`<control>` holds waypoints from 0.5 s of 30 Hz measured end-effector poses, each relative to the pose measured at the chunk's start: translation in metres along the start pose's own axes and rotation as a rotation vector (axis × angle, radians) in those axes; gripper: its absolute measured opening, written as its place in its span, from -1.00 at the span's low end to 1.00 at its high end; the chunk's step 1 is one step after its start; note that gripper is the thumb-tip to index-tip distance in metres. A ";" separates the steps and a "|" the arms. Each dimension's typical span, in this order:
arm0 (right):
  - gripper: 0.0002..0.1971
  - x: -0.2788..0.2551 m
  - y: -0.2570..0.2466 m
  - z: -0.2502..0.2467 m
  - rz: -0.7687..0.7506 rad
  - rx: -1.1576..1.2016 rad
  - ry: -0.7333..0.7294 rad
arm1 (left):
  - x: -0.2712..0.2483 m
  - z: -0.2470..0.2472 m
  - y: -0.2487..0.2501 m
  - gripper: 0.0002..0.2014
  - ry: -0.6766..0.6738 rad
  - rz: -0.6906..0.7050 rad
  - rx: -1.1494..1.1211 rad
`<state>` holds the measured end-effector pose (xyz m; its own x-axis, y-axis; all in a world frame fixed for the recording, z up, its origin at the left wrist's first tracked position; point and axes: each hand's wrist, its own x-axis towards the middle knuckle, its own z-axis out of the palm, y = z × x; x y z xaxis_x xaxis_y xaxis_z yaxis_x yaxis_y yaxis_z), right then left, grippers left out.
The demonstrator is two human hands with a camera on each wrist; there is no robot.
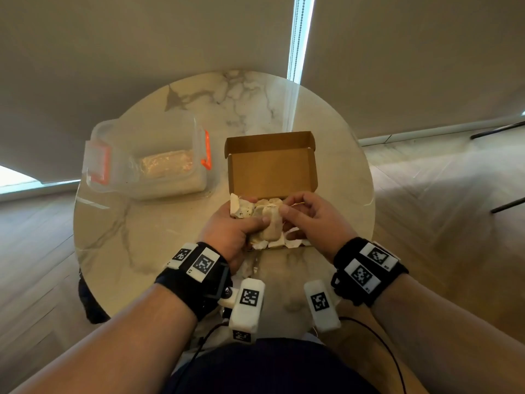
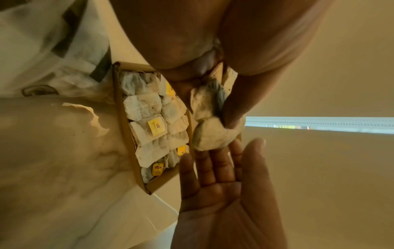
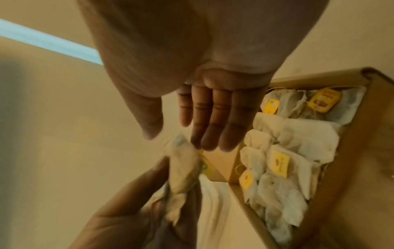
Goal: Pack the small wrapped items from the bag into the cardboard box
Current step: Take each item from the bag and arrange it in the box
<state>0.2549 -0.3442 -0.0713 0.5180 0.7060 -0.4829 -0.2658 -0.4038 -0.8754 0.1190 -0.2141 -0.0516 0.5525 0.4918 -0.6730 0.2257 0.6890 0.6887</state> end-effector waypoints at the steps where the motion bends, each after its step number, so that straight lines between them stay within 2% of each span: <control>1: -0.73 -0.003 -0.003 -0.001 -0.015 0.016 -0.007 | 0.000 0.004 -0.001 -0.50 -0.015 0.011 0.027; 4: -0.64 -0.011 -0.008 -0.008 -0.075 -0.015 0.032 | 0.002 0.009 -0.002 -0.52 -0.028 0.021 0.082; 7: -0.65 -0.016 -0.008 -0.024 -0.055 0.007 0.096 | 0.004 0.003 -0.003 -0.58 -0.002 0.017 0.137; 15: -0.82 -0.010 0.007 -0.063 -0.054 -0.243 0.255 | -0.003 -0.020 0.002 -0.69 0.098 -0.036 0.032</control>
<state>0.2989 -0.3907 -0.0714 0.7204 0.5749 -0.3880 -0.0471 -0.5175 -0.8544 0.1015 -0.2035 -0.0534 0.4626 0.5182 -0.7193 0.2702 0.6904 0.6711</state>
